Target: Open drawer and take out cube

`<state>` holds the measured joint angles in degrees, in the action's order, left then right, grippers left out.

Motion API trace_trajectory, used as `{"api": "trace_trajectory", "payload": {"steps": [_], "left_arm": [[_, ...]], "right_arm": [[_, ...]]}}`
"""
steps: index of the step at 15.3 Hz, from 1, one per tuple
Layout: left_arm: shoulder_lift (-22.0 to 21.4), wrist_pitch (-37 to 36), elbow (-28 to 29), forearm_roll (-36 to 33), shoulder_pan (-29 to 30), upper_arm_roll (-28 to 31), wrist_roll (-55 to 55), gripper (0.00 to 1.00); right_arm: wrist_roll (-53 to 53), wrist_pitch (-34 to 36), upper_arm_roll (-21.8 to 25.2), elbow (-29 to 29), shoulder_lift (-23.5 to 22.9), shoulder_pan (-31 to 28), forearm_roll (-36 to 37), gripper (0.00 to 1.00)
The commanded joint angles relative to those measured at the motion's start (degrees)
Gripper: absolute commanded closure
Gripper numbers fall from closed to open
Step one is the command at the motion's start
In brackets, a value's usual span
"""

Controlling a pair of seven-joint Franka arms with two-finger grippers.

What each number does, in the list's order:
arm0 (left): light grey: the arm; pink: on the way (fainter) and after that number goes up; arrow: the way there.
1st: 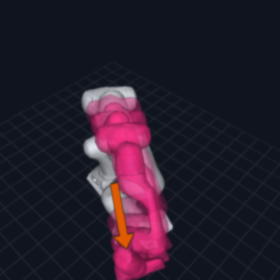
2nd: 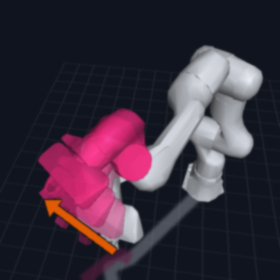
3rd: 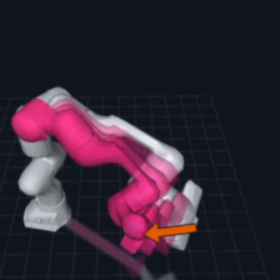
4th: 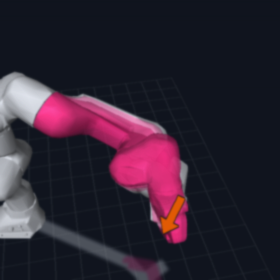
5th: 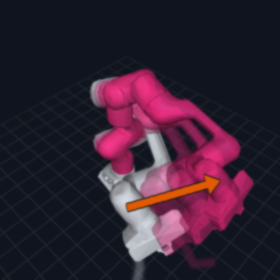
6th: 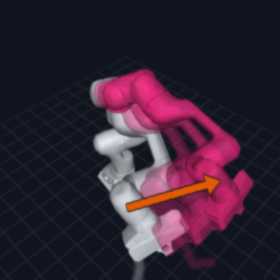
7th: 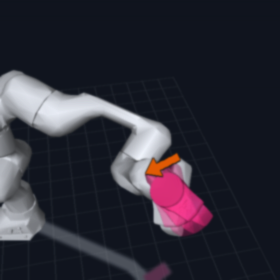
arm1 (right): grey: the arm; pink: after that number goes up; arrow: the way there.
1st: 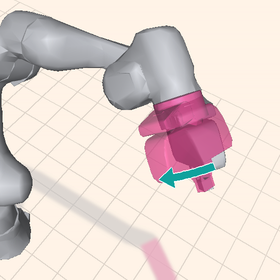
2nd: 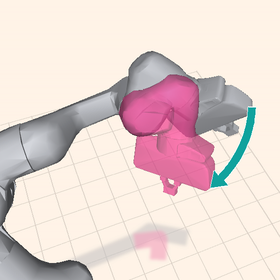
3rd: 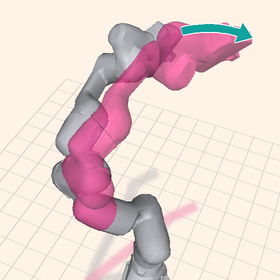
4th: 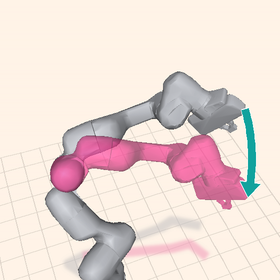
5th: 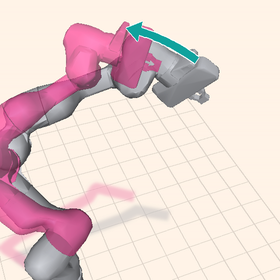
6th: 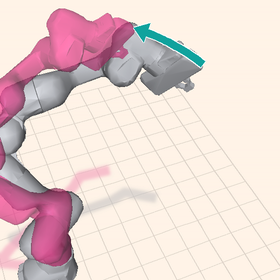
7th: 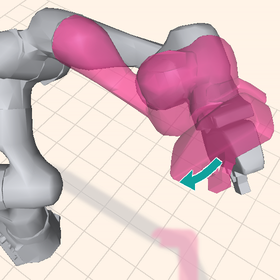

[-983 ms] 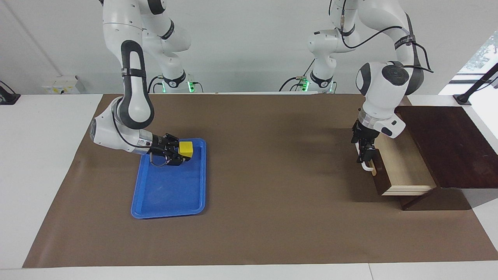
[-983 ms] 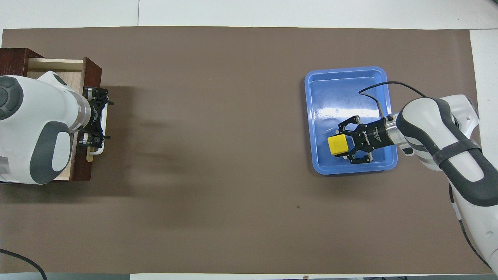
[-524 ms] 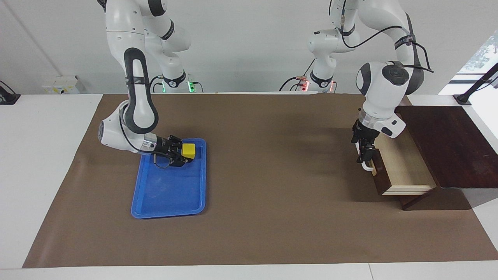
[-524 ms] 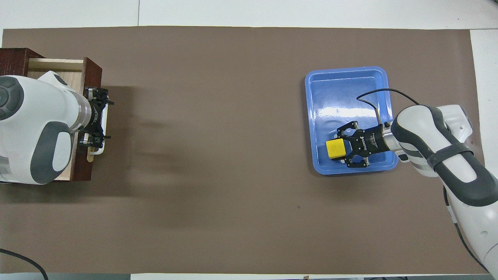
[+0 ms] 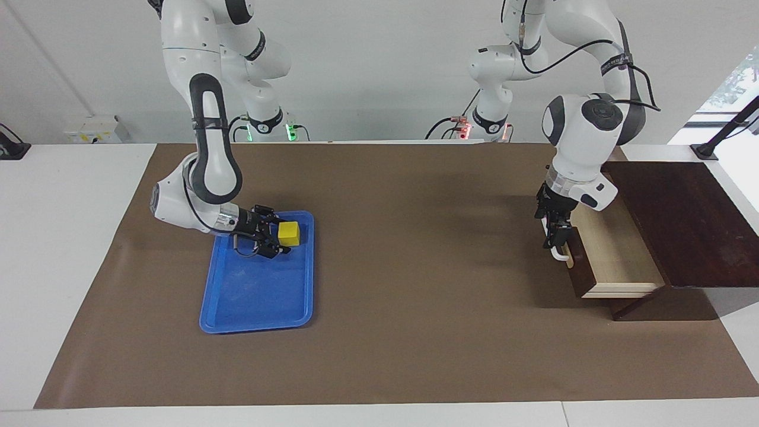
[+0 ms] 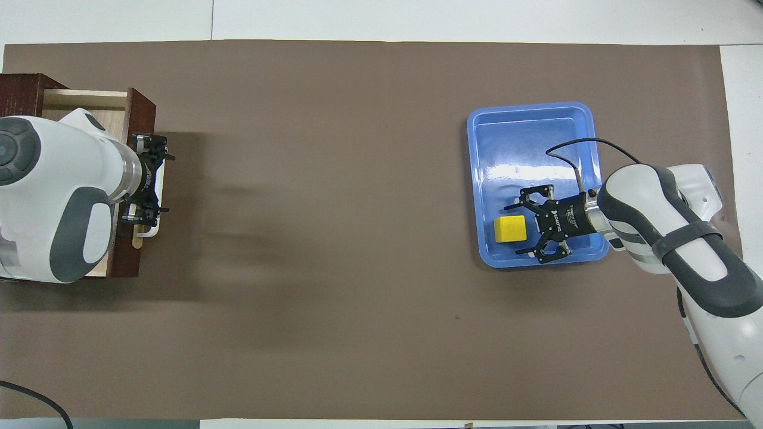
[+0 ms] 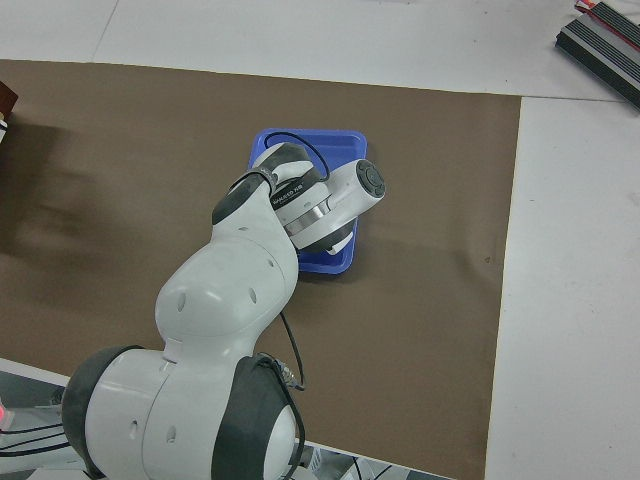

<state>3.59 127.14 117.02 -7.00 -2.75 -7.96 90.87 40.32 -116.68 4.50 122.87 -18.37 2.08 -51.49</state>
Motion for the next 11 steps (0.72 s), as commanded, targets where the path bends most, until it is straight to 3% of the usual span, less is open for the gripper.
{"api": "trace_trajectory", "payload": {"steps": [1, 5, 8, 11], "left_arm": [[-0.42, 0.48, 0.31, -2.76, -4.2, 1.37, 0.97, 0.0], [-0.33, 0.48, 0.22, -2.76, -3.41, 1.63, 0.54, 0.0], [0.02, 1.35, -0.04, -2.85, 0.89, 1.72, -1.83, 0.0], [0.02, 1.36, -0.04, -2.85, 6.16, 1.81, -10.86, 0.0]], "right_arm": [[0.7, -0.4, -0.1, 0.53, 1.05, 0.03, -1.33, 0.0], [6.86, 5.74, 0.16, -3.24, 3.86, 0.03, 0.33, 0.0], [11.87, 10.93, 0.25, -7.98, 7.11, -0.58, 6.56, 0.0], [12.41, 16.03, 0.25, -13.34, 10.19, -0.93, 14.2, 0.0]]}}
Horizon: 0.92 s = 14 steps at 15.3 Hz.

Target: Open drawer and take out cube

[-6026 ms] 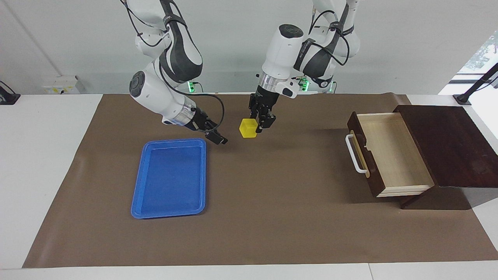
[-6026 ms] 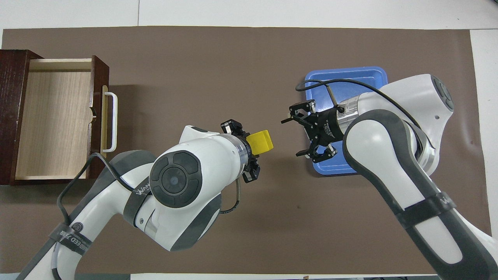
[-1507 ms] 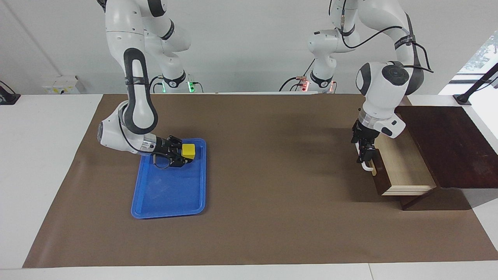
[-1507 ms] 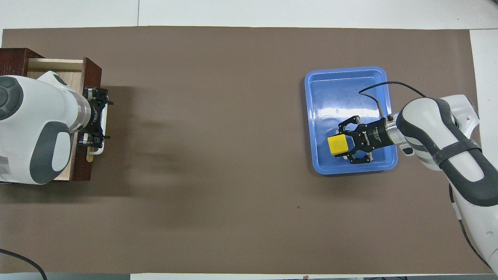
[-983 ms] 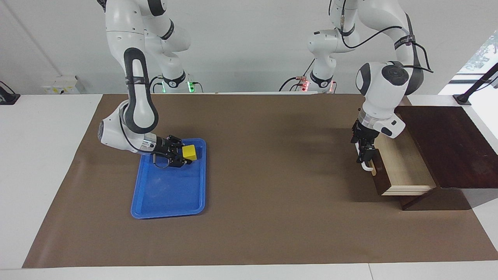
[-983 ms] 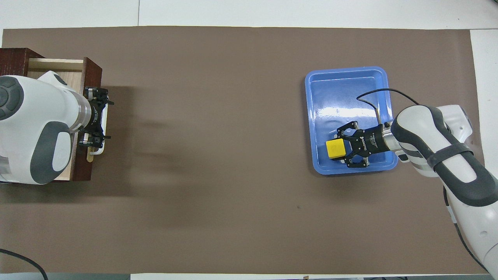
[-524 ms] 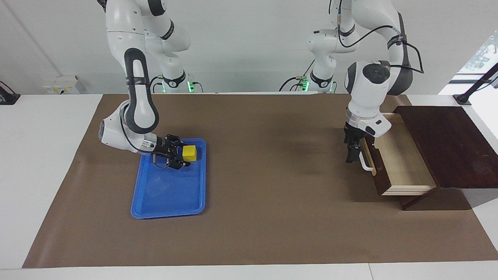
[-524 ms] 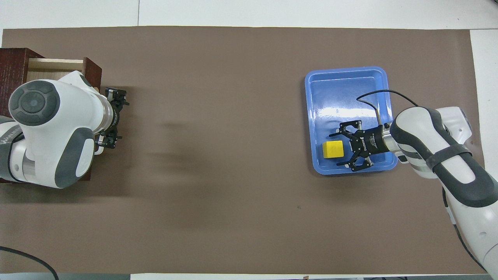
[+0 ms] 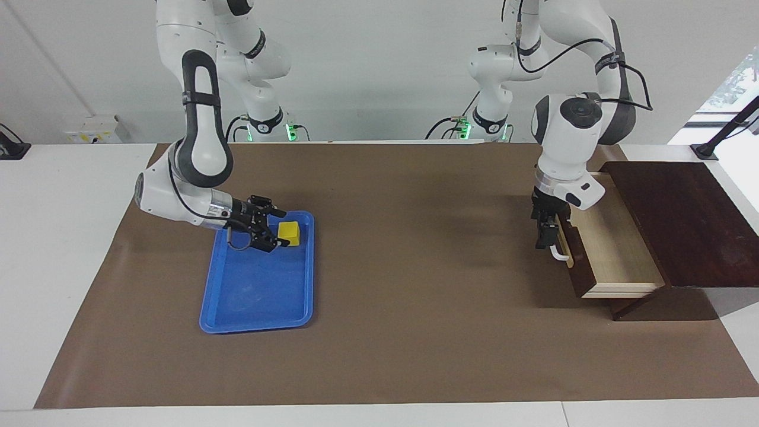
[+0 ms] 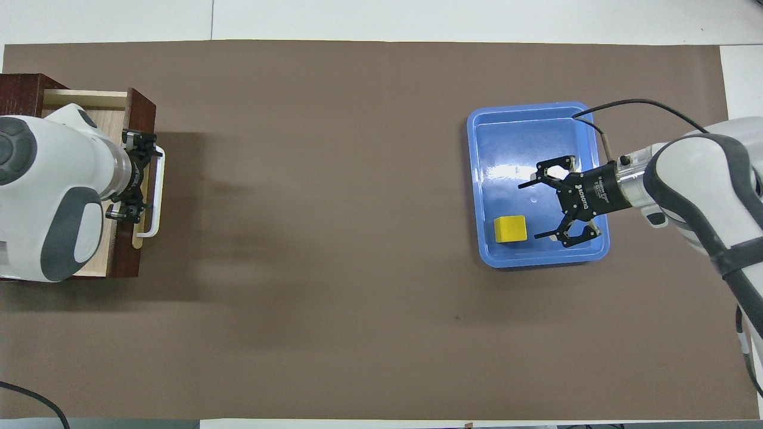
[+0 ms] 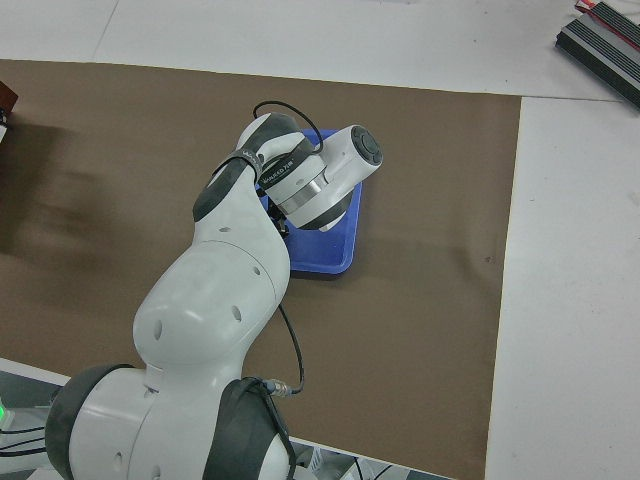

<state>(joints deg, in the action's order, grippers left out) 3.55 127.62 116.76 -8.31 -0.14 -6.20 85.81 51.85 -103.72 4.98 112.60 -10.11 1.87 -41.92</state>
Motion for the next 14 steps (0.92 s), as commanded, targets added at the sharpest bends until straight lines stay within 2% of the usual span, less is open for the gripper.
{"api": "trace_trajectory", "payload": {"steps": [1, 4, 6, 10, 13, 14], "left_arm": [[0.05, 0.87, 0.22, -1.53, 5.65, 0.05, -8.62, 0.0], [0.23, 1.05, -0.21, -1.62, 10.76, 0.05, -16.79, 0.0], [0.4, 1.05, -1.26, -1.62, 13.75, 0.05, -20.32, 0.0], [0.93, 1.05, -1.97, -1.71, 15.43, 0.05, -21.3, 0.0], [0.76, 0.44, -1.98, -1.62, 13.51, -0.39, -20.87, 0.0], [0.67, 0.35, -1.97, -1.53, 11.06, -0.3, -20.78, 0.0]], "right_arm": [[0.62, 4.65, -0.24, -5.43, 2.46, -0.82, 7.35, 0.0], [-5.32, 10.63, -0.33, -14.05, 2.82, -0.56, 16.14, 0.0], [-13.57, 12.4, -0.24, -16.35, 4.04, -0.47, 20.97, 0.0], [-38.26, 12.23, -0.33, -16.62, 8.52, -0.29, 32.57, 0.0], [-48.48, 12.49, -0.5, -16.62, 11.16, -0.47, 38.3, 0.0], [-51.47, 12.84, -0.68, -16.71, 12.12, -0.64, 39.88, 0.0]]}}
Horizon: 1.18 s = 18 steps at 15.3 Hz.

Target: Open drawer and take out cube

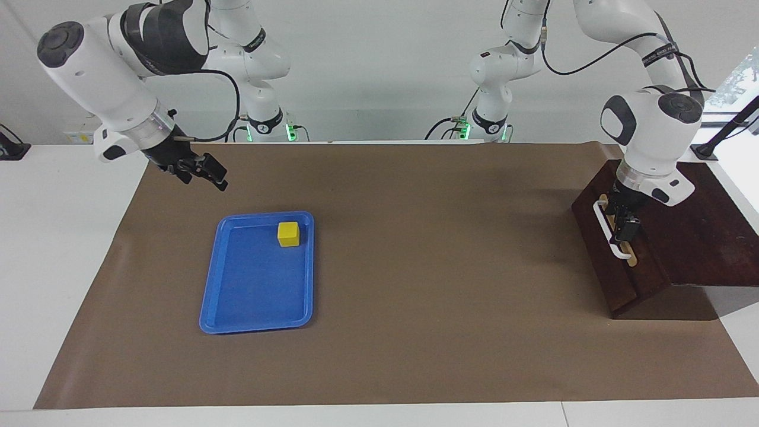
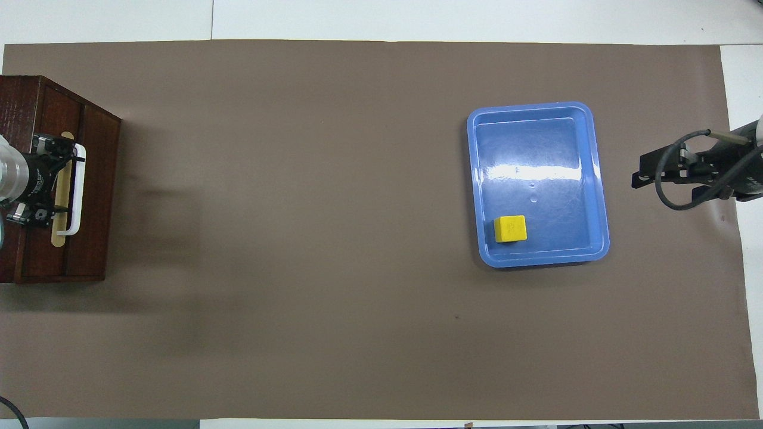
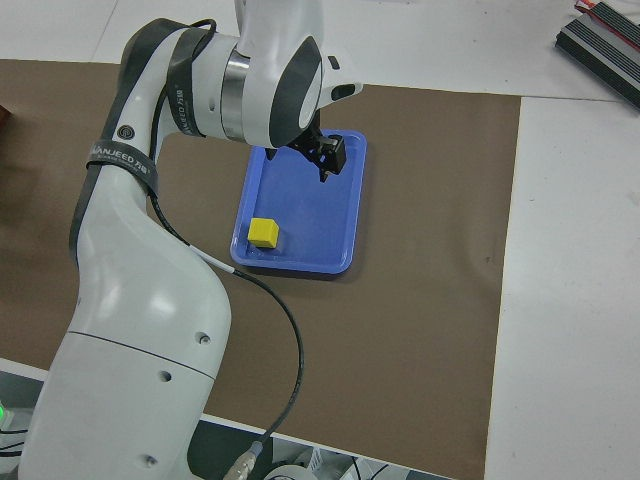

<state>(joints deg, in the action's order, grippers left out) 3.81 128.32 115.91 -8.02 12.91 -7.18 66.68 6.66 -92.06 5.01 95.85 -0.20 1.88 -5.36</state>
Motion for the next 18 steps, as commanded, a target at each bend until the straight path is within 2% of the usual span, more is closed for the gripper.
{"api": "trace_trajectory", "payload": {"steps": [1, 4, 6, 7, 8, 9, 13, 15, 18], "left_arm": [[0.23, -1.56, -0.95, -1.83, -3.76, 0.67, -1.38, 0.0], [-0.3, -5.52, -2.52, -1.74, -9.64, 0.76, -1.46, 0.0], [0.23, -14.97, -8.74, -2.0, -10.98, 0.59, -4.51, 0.0], [0.06, -18.85, -11.65, -1.65, -10.89, 0.5, -9.58, 0.0], [-0.38, -22.37, -13.85, 0.26, -10.55, 0.58, -16.59, 0.0], [-0.82, -25.8, -15.79, 2.46, -10.11, 0.85, -22.49, 0.0], [-3.37, -36.54, -18.36, 3.1, -10.71, 1.38, -36.93, 0.0], [-1.63, -39.27, -18.53, 4.66, -10.45, 1.55, -46.58, 0.0], [0.92, -43.49, -22.91, 7.83, -10.19, 1.64, -49.89, 0.0]], "right_arm": [[-9.87, 1.53, -0.79, -0.04, 3.26, -0.74, 4.99, 0.0], [-15.26, 4.24, -1.23, -3.81, 3.1, -2.31, 6.59, 0.0], [-15.45, 6.71, -6.47, -6.28, 1.87, -7.56, 6.33, 0.0], [-15.36, 6.89, -9.38, -6.63, 1.61, -10.03, 6.41, 0.0], [-15.1, 6.89, -10.19, -6.55, 1.43, -11.19, 6.41, 0.0], [-14.92, 6.8, -10.2, -6.46, 0.64, -11.46, 6.24, 0.0], [-12.64, 6.8, -10.46, -5.94, -0.16, -12.34, 6.5, 0.0], [-12.46, 8.37, -10.46, -5.93, -0.07, -12.52, 6.5, 0.0], [-12.46, 11.37, -10.55, -6.29, -0.07, -12.6, 7.11, 0.0]]}}
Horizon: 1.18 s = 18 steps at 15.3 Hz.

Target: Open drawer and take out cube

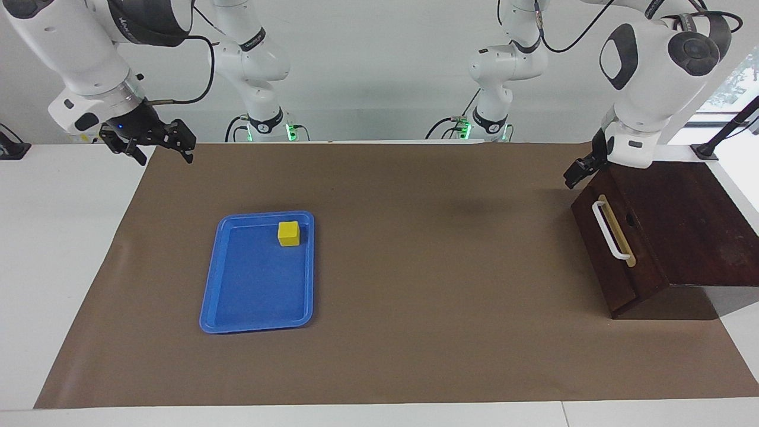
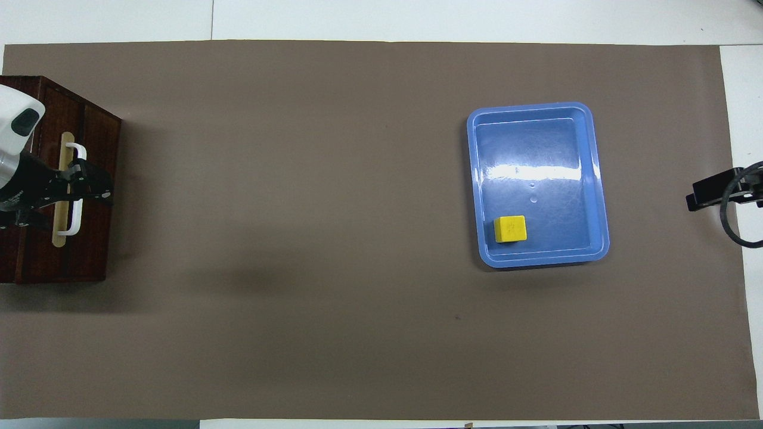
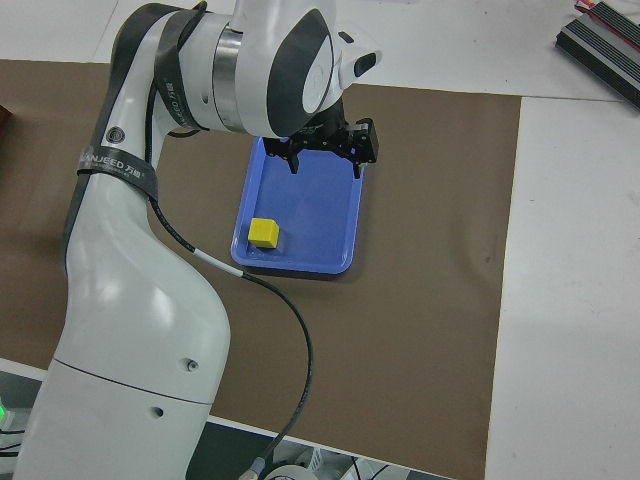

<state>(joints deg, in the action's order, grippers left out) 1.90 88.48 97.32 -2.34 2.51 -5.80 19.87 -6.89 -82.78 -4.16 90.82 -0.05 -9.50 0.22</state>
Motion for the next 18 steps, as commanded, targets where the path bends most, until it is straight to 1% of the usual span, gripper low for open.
{"api": "trace_trajectory", "payload": {"steps": [1, 4, 7, 8, 9, 11, 15, 17, 18], "left_arm": [[3.28, -3.67, -4.59, 2.42, -0.04, 0.79, -3.52, 0.0], [3.2, -6.46, -5.73, 2.43, -1.01, 0.1, -6.77, 0.0], [1.62, -6.92, -6.0, 2.51, -2.24, 0.0, -6.95, 0.0], [-0.65, -6.74, -5.48, 2.51, -2.16, 0.26, -7.13, 0.0], [-1.19, -6.31, -4.77, 2.6, -2.16, 0.27, -7.57, 0.0], [-1.81, -3.15, -2.23, 2.6, -3.03, 0.35, -7.57, 0.0], [-1.99, -4.45, -2.04, 2.6, -3.39, 0.8, -8.8, 0.0], [-4.0, -3.67, 0.14, 2.6, -2.6, 0.36, -8.97, 0.0], [-3.84, -3.32, -0.11, 2.6, -2.6, 0.18, -9.41, 0.0]], "right_arm": [[1.09, 1.75, -1.38, -1.26, -0.22, -1.22, 1.63, 0.0], [1.09, 0.61, -1.38, -1.26, -0.22, -0.78, 3.38, 0.0], [1.09, 0.25, -1.38, -1.17, -0.22, -0.34, 3.47, 0.0], [1.09, 0.26, -1.38, -1.08, -0.13, -0.26, 3.39, 0.0], [1.09, 0.26, -1.29, -1.08, 0.04, -0.17, 3.39, 0.0], [1.18, 0.17, -1.2, -1.0, 0.22, -0.17, 3.21, 0.0], [1.1, 0.08, -1.11, -0.91, 0.31, -0.17, 2.95, 0.0], [0.92, 0.08, -1.11, -0.91, 0.31, -0.25, 2.95, 0.0], [0.83, 0.08, -1.11, -0.91, 0.31, -0.25, 2.95, 0.0]]}}
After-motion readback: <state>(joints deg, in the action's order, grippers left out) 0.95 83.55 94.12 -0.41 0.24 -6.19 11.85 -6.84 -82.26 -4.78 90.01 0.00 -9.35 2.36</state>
